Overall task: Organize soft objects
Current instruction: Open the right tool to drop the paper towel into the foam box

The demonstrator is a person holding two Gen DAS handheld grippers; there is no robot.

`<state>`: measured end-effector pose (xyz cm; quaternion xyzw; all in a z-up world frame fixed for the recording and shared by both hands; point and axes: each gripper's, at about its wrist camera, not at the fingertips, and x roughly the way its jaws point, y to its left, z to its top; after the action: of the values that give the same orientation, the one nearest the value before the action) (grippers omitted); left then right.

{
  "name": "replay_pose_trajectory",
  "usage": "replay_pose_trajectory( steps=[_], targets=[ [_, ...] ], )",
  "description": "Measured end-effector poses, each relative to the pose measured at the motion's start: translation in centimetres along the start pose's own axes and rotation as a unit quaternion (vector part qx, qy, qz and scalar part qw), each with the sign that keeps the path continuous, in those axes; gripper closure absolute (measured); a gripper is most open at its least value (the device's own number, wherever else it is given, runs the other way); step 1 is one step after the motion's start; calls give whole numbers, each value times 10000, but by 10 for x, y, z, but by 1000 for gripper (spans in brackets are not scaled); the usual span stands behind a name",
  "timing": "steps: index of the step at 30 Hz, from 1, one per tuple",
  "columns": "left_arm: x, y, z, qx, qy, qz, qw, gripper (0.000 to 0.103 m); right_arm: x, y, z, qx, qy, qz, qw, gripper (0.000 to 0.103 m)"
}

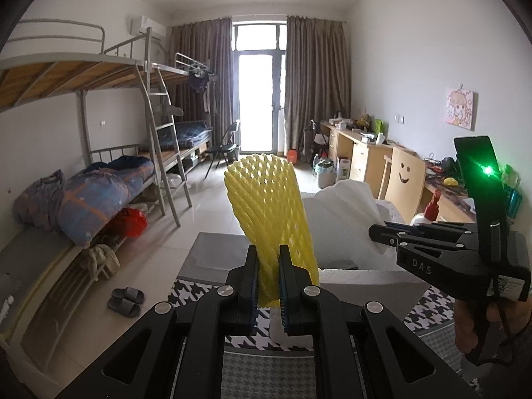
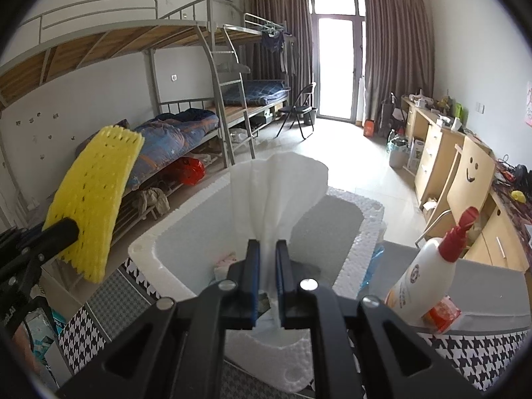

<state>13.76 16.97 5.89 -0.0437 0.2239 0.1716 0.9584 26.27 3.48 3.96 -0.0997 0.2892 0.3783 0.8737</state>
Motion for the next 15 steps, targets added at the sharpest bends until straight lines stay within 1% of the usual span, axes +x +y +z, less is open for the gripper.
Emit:
replay_pose_trajectory(
  steps=[3,4,5,7,9,15],
  targets=[
    [2,0,1,-17,24,-34,10000,92,3,0,0,7,7,29,10000,91],
    [1,1,1,-15,25,-30,10000,92,4,0,1,9,42,56,10000,89],
    [1,1,1,-21,21,-25,10000,92,7,0,1,-11,130,60,9999,84],
    [1,1,2,-6,20,-41,10000,92,11,1,1,-48,277,-14,9996,46],
    [3,1,3,0,25,-48,10000,92,6,2,0,-78,130,-68,9999,37],
    [6,1,7,9,47,-110,9999,92,-6,4,-3,-133,67,-4,9999,36]
  ],
)
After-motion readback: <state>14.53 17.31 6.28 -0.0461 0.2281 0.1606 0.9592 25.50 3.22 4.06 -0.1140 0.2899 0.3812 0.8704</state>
